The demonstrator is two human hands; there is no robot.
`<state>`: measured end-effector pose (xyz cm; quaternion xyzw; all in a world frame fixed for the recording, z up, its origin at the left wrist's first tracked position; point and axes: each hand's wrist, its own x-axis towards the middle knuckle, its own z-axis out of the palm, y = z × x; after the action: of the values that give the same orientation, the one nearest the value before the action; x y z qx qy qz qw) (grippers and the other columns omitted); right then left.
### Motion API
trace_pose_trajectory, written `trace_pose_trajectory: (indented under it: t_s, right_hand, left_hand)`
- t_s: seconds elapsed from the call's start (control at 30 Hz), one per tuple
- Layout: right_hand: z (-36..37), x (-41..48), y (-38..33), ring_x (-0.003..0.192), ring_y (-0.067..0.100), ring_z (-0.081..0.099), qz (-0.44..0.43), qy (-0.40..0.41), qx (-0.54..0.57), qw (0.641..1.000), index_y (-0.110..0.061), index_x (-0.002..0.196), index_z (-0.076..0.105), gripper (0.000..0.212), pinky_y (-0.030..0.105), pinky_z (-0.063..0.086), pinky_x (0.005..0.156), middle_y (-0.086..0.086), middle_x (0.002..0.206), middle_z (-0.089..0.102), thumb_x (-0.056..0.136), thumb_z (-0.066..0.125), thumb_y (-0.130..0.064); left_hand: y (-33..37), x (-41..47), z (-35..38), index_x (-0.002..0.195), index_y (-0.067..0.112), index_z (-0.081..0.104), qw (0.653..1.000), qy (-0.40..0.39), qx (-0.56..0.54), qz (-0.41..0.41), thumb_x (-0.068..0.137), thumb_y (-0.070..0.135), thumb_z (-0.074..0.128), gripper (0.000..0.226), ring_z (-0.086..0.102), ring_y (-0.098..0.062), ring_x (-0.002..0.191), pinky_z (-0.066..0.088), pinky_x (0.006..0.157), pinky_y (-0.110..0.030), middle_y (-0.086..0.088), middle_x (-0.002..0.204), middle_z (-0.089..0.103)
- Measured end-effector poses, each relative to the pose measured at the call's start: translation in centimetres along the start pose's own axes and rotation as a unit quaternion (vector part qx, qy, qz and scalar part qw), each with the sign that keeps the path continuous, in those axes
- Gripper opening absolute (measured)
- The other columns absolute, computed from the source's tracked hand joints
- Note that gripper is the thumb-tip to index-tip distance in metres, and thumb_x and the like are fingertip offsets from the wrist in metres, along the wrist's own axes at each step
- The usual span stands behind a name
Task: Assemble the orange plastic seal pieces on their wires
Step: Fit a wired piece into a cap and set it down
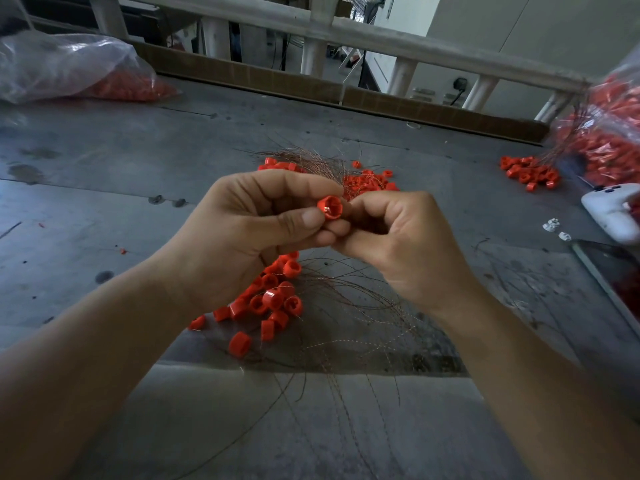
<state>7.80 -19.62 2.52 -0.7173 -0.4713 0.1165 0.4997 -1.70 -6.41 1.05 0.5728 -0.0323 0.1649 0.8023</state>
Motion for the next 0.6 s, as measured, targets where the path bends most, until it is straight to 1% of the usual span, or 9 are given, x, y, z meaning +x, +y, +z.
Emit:
trace_pose_trajectory:
  t_s: [0.07, 0.13, 0.23, 0.3, 0.4, 0.47, 0.5, 0.53, 0.6]
  right_hand:
    - [-0.4, 0.1, 0.0, 0.056, -0.003, 0.055, 0.009, -0.015, 0.005, 1.0, -0.022, 0.07, 0.066, 0.019, 0.012, 0.043, 0.054, -0.013, 0.058, 0.062, 0.074, 0.071, -0.005]
    - [-1.4, 0.4, 0.1, 0.058, -0.001, 0.058, 0.024, -0.007, 0.014, 1.0, -0.021, 0.074, 0.067, 0.012, 0.013, 0.047, 0.057, -0.011, 0.061, 0.064, 0.076, 0.069, -0.009]
    - [-3.4, 1.1, 0.9, 0.058, 0.003, 0.06, 0.064, 0.096, 0.081, 0.99, -0.018, 0.076, 0.066, 0.007, 0.014, 0.048, 0.057, -0.008, 0.062, 0.065, 0.08, 0.065, -0.012]
    - [-4.6, 1.5, 1.8, 0.055, 0.003, 0.058, 0.085, 0.165, 0.087, 0.979, -0.018, 0.074, 0.066, 0.01, 0.014, 0.046, 0.055, -0.008, 0.06, 0.065, 0.082, 0.064, -0.012]
    - [-5.4, 2.1, 3.7, 0.056, 0.001, 0.057, 0.107, 0.204, -0.015, 0.973, -0.02, 0.071, 0.065, 0.014, 0.015, 0.046, 0.057, -0.009, 0.06, 0.062, 0.083, 0.064, -0.013]
    - [-5.1, 2.4, 5.1, 0.058, -0.004, 0.054, 0.114, 0.181, -0.149, 0.965, -0.017, 0.074, 0.066, 0.01, 0.01, 0.042, 0.061, -0.012, 0.064, 0.061, 0.083, 0.064, -0.015]
    - [-5.0, 2.5, 5.6, 0.06, -0.005, 0.053, 0.118, 0.161, -0.215, 0.956, -0.017, 0.078, 0.068, 0.007, 0.006, 0.038, 0.06, -0.012, 0.069, 0.062, 0.083, 0.064, -0.015]
    - [-4.8, 2.5, 6.2, 0.064, -0.004, 0.053, 0.122, 0.143, -0.268, 0.945, -0.016, 0.087, 0.069, 0.007, 0.005, 0.036, 0.061, -0.009, 0.076, 0.064, 0.084, 0.062, -0.015]
    - [-4.7, 2.6, 7.1, 0.084, 0.009, 0.058, 0.142, 0.127, -0.317, 0.929, -0.013, 0.102, 0.068, 0.018, 0.013, 0.038, 0.073, 0.001, 0.097, 0.068, 0.086, 0.059, -0.013]
  left_hand:
    - [0.0, 0.0, -0.1, 0.079, 0.01, 0.075, 1.0, 0.005, 0.0, -0.005, 0.059, 0.01, 0.065, 0.022, 0.07, -0.014, 0.072, 0.054, 0.062, -0.017, -0.008, 0.078, 0.072]
    - [0.0, 0.1, -0.2, 0.08, 0.009, 0.074, 1.0, 0.01, 0.007, -0.015, 0.061, 0.009, 0.064, 0.022, 0.07, -0.014, 0.072, 0.054, 0.062, -0.017, -0.008, 0.077, 0.072]
    - [-0.1, 0.1, -0.2, 0.079, 0.009, 0.074, 0.999, 0.015, 0.018, -0.027, 0.064, 0.004, 0.059, 0.022, 0.07, -0.014, 0.07, 0.054, 0.062, -0.017, -0.008, 0.075, 0.072]
    - [-0.1, 0.1, -0.1, 0.079, 0.009, 0.075, 0.999, 0.016, 0.023, -0.031, 0.065, 0.002, 0.057, 0.023, 0.07, -0.013, 0.07, 0.054, 0.062, -0.016, -0.008, 0.075, 0.072]
    - [0.0, 0.0, -0.1, 0.078, 0.011, 0.075, 0.999, 0.015, 0.024, -0.033, 0.065, 0.001, 0.056, 0.024, 0.07, -0.013, 0.071, 0.053, 0.062, -0.016, -0.007, 0.075, 0.072]
    - [0.0, -0.1, -0.1, 0.077, 0.012, 0.075, 0.999, 0.014, 0.027, -0.033, 0.065, 0.002, 0.057, 0.025, 0.07, -0.013, 0.071, 0.053, 0.062, -0.016, -0.006, 0.074, 0.072]
    - [0.0, -0.1, -0.1, 0.077, 0.013, 0.076, 0.999, 0.013, 0.028, -0.033, 0.065, 0.002, 0.057, 0.025, 0.07, -0.013, 0.071, 0.053, 0.062, -0.016, -0.006, 0.074, 0.072]
    - [0.0, -0.1, 0.0, 0.077, 0.013, 0.076, 0.999, 0.012, 0.029, -0.032, 0.065, 0.002, 0.057, 0.025, 0.07, -0.012, 0.071, 0.053, 0.062, -0.016, -0.005, 0.074, 0.072]
    - [0.1, -0.2, 0.0, 0.076, 0.013, 0.076, 0.999, 0.01, 0.028, -0.031, 0.064, 0.002, 0.057, 0.025, 0.07, -0.012, 0.071, 0.053, 0.062, -0.015, -0.005, 0.073, 0.072]
